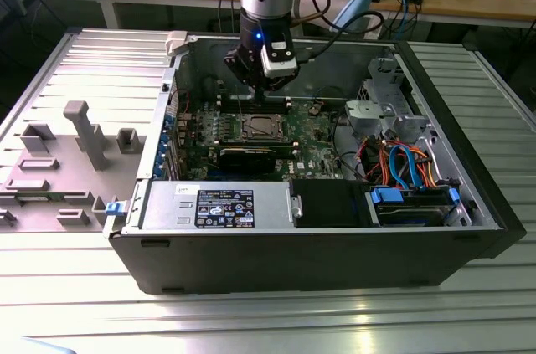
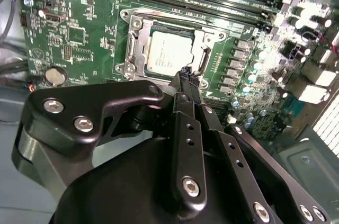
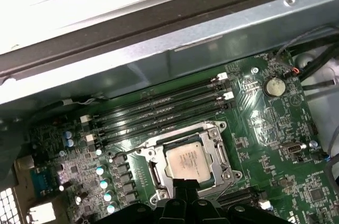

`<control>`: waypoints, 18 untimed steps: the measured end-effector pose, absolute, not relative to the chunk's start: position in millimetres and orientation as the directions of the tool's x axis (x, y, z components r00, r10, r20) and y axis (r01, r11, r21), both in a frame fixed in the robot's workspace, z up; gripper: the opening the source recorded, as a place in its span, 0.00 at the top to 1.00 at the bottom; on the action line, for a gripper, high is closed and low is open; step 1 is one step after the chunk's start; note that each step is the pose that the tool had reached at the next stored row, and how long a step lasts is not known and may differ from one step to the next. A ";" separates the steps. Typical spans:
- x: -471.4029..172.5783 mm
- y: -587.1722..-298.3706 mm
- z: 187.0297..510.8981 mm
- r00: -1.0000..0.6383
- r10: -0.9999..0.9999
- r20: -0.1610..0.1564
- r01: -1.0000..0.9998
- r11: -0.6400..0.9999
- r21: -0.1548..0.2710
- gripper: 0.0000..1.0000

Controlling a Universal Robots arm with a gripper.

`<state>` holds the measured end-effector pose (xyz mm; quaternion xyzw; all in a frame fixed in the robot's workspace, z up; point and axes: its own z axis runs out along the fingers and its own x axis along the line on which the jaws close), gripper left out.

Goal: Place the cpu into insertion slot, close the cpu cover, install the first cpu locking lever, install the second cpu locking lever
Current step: 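Install the first cpu locking lever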

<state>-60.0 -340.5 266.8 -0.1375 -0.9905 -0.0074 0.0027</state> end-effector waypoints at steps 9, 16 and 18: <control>-60.0 -340.5 266.7 -0.969 0.249 0.007 0.249 0.968 0.014 0.89; -60.0 -340.5 266.7 -0.969 0.249 0.007 0.249 0.968 0.014 0.89; -60.2 -340.5 266.7 -0.973 0.229 0.007 0.229 0.973 0.014 0.89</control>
